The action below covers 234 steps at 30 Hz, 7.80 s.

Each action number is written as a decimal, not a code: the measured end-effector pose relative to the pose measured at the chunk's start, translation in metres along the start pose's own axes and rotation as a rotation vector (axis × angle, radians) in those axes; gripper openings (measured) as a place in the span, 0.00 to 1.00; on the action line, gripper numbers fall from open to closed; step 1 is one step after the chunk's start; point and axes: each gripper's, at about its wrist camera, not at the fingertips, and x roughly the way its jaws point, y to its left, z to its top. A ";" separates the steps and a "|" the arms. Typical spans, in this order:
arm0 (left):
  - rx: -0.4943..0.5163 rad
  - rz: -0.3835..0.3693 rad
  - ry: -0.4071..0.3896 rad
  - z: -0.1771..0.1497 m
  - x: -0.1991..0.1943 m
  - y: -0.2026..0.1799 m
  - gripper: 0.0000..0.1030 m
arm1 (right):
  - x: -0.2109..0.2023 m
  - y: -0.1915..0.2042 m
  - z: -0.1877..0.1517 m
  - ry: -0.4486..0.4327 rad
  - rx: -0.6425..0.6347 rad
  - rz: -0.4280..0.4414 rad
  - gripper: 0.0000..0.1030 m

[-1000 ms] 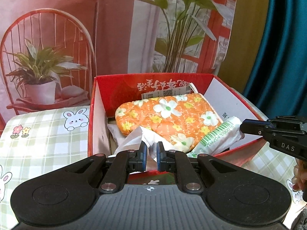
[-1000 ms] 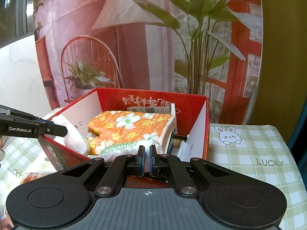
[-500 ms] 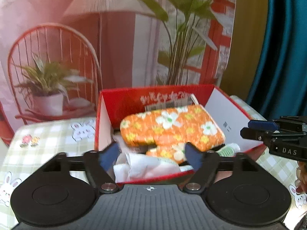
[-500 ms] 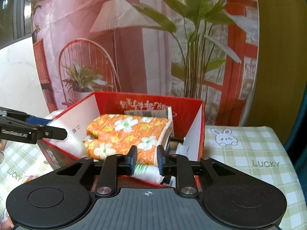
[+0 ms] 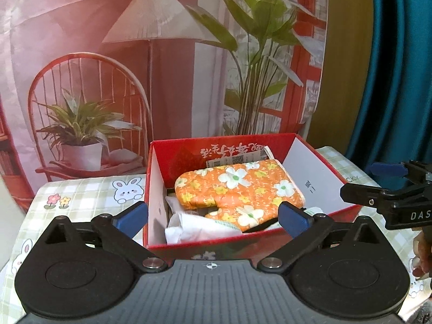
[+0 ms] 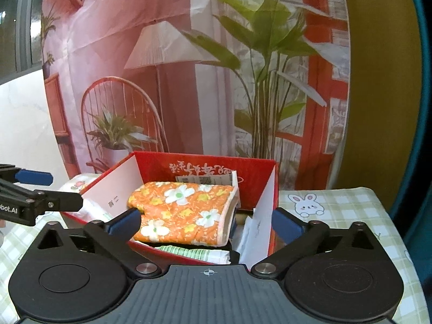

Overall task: Organize soft objects
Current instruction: 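Open both grippers to release the white items and withdraw, then move both grippers down to the pink knitted cloth on the table, then grasp the pink knitted cloth with the left gripper while the right grasps another part, then lift the pink knitted cloth with both grippers and lower it into the red box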

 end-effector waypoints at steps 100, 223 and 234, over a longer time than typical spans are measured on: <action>-0.163 -0.017 0.386 -0.175 -0.031 -0.005 0.90 | -0.047 0.044 -0.157 0.263 -0.087 -0.020 0.92; -0.279 -0.111 0.265 -0.183 -0.032 0.023 0.28 | -0.037 0.042 -0.160 0.171 -0.102 0.103 0.16; -0.241 -0.123 0.102 -0.169 -0.061 0.018 0.22 | -0.063 0.038 -0.160 0.096 -0.054 0.195 0.07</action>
